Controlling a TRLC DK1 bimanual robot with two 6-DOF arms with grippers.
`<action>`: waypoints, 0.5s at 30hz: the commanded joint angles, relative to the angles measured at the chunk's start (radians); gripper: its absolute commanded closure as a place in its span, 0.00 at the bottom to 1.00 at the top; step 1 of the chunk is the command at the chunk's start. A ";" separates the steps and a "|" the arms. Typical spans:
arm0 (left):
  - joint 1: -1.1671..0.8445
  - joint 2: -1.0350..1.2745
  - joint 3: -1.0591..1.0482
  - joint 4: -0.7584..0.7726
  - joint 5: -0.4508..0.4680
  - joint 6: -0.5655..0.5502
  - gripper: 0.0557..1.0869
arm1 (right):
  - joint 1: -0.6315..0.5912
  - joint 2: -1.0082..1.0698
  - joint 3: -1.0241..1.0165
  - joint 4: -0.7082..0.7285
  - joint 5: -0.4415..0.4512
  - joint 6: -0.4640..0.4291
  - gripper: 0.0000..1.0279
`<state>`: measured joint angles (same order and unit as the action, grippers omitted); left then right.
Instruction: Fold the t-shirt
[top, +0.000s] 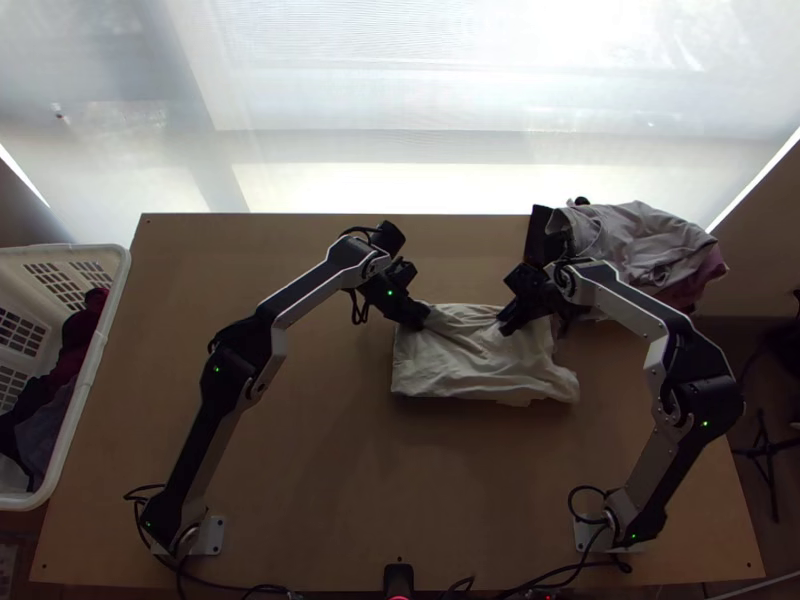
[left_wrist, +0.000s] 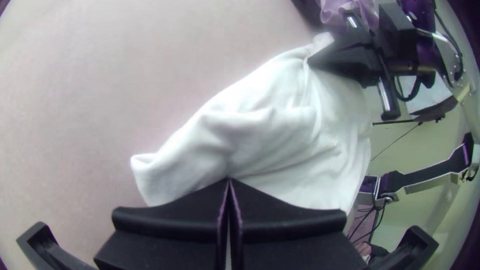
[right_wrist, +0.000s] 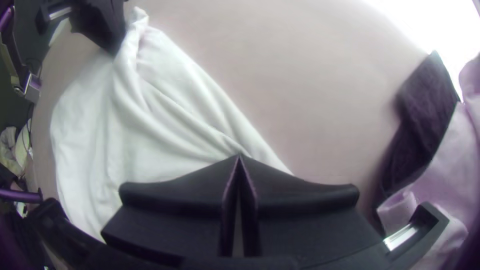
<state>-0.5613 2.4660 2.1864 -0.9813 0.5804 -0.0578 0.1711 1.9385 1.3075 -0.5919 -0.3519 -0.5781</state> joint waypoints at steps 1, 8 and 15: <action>0.020 -0.029 -0.040 -0.016 -0.037 0.026 0.96 | -0.180 -0.019 -0.008 -0.029 0.013 -0.100 0.97; 0.000 -0.041 -0.034 -0.017 -0.031 0.032 0.95 | -0.251 -0.136 -0.019 -0.137 0.011 -0.143 0.97; 0.032 -0.174 -0.030 -0.036 0.038 0.032 0.19 | -0.236 -0.342 -0.013 -0.186 0.011 -0.080 0.69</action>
<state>-0.5518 2.3932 2.1529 -1.0096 0.5682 -0.0288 -0.0540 1.7554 1.2911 -0.7292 -0.3336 -0.6960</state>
